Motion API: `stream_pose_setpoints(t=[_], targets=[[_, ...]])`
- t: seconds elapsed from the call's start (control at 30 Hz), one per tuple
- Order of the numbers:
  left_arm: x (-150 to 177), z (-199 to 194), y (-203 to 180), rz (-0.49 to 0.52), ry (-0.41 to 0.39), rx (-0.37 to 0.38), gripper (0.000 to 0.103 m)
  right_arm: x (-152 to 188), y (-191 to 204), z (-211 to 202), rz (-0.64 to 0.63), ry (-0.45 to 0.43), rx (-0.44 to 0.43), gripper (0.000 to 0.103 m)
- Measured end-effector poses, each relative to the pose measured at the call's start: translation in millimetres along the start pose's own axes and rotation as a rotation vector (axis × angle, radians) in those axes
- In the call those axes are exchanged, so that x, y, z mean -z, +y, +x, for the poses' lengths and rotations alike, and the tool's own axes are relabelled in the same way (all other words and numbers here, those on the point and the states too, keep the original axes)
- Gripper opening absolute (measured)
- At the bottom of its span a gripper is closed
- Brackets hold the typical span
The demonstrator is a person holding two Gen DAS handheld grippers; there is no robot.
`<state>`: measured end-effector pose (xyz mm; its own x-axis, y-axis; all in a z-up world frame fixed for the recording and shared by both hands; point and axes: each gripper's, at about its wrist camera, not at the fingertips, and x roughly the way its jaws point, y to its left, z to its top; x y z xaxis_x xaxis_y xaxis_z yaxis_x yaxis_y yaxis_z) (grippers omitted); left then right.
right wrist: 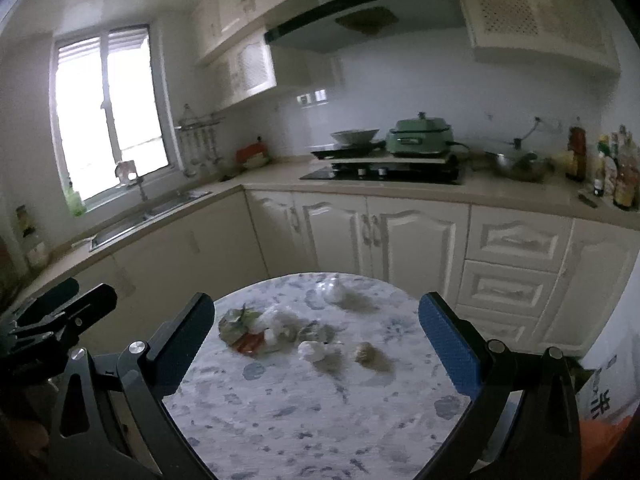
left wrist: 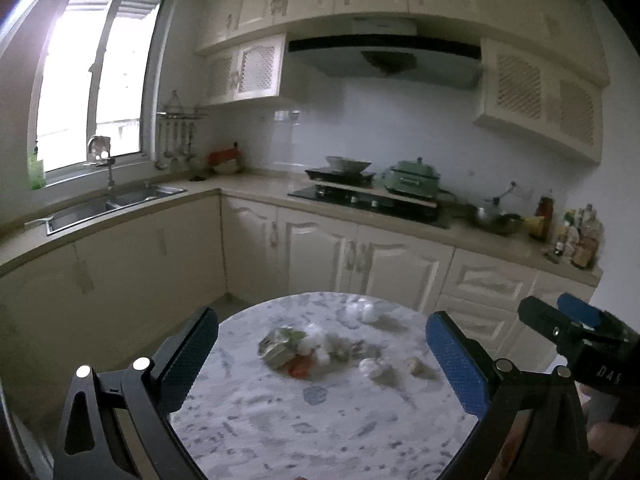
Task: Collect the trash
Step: 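Bring both tools back to the table, then grasp the brown bread roll with the right tool while the left tool grasps a white tissue ball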
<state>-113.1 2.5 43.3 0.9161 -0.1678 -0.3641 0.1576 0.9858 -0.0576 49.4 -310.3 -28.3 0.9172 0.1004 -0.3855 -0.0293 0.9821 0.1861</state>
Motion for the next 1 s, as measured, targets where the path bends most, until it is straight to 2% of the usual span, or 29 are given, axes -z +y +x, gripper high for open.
stream_pose_setpoints(t=[0.07,0.27,0.53,0.7,1.0], targets=[[8.5,-4.5,0.3,-0.004,0.009,-0.012,0.102,2.4,4.8,3.6,-0.007,0.013,-0.014,0.103],[10.3,30.6,8.7,-0.038,0.068,-0.031,0.102,16.7,1.2,31.1,-0.014,0.094,-0.014,0.103],[7.9,102.7,23.8,-0.082,0.209,-0.061,0.102,52.8,-23.1,98.2,-0.010,0.272,0.001,0.103],[9.2,145.6,32.4,-0.089,0.279,-0.041,0.102,73.2,-39.3,142.2,0.001,0.361,0.020,0.103],[16.1,213.7,11.0,-0.074,0.364,-0.004,0.102,97.8,-71.4,213.0,0.037,0.475,0.062,0.085]])
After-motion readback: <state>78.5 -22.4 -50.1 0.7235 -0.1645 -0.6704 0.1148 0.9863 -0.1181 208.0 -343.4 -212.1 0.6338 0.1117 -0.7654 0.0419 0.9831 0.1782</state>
